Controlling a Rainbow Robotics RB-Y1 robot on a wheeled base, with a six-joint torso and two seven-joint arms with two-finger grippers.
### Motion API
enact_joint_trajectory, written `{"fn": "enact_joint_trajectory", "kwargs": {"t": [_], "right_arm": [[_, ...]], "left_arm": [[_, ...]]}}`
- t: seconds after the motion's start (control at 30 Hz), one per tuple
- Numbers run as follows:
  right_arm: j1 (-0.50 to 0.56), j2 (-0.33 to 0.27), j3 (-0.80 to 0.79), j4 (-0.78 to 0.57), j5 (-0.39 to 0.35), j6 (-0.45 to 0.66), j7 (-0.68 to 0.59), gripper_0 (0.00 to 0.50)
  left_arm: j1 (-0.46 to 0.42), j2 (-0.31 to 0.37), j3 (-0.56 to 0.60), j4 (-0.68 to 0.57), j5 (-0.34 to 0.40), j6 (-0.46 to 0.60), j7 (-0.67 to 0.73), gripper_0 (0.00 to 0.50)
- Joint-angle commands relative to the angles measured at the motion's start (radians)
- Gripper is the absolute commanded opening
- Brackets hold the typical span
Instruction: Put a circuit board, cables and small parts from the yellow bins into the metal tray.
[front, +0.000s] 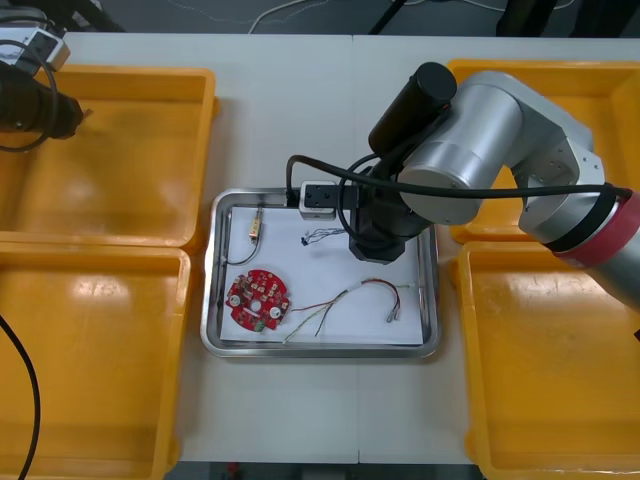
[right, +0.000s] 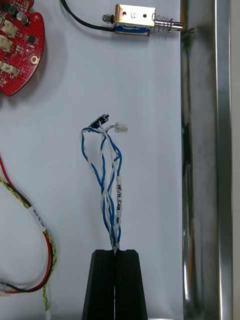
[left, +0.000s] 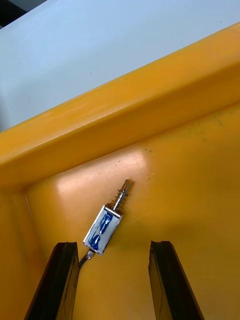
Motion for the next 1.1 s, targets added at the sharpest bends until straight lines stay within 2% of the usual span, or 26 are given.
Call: {"fn": "enact_joint_trajectory", "kwargs": {"t": [0.03,0.2,0.27,0.33,0.37,0.4,0.43,0.47,0.53,0.7,1.1], "right_arm": [[-0.027,0.019,0.087,0.034,0.034,-0.068,0.028,0.000],[-0.027,0.019,0.122,0.066,0.034,-0.109,0.031,0.000],[-0.027,0.019,0.127,0.069,0.033,-0.111,0.033,0.027],[-0.027,0.016,0.127,0.069,0.031,-0.111,0.036,0.129],[-0.027,0.014,0.127,0.069,0.030,-0.111,0.037,0.205],[-0.027,0.014,0.127,0.069,0.030,-0.111,0.039,0.259],[-0.027,0.011,0.127,0.066,0.030,-0.111,0.041,0.364],[-0.027,0.009,0.127,0.060,0.030,-0.109,0.041,0.428],[-0.027,0.000,0.125,0.047,0.030,-0.109,0.042,0.500],[-0.027,-0.018,0.102,0.006,0.030,-0.074,0.036,0.500],[-0.027,-0.003,-0.111,-0.081,0.008,0.188,0.008,0.500]], "left_arm": [[-0.055,0.045,-0.005,-0.007,-0.015,-0.033,-0.040,0.414],[-0.103,0.043,-0.005,0.090,-0.004,-0.088,-0.053,0.446],[-0.109,0.042,-0.004,0.110,-0.004,-0.107,-0.058,0.451],[-0.115,0.037,-0.005,0.125,-0.004,-0.117,-0.060,0.456],[-0.114,0.039,-0.005,0.131,-0.004,-0.122,-0.060,0.456],[-0.115,0.039,-0.004,0.138,-0.003,-0.125,-0.060,0.458],[-0.118,0.039,-0.004,0.151,0.005,-0.134,-0.061,0.463],[-0.120,0.037,-0.004,0.167,0.012,-0.143,-0.064,0.464],[-0.124,0.039,-0.007,0.190,0.026,-0.160,-0.072,0.481],[-0.124,0.037,-0.021,0.230,0.075,-0.180,-0.084,0.491],[-0.123,0.019,-0.021,0.291,0.114,-0.225,-0.095,0.493]]}}
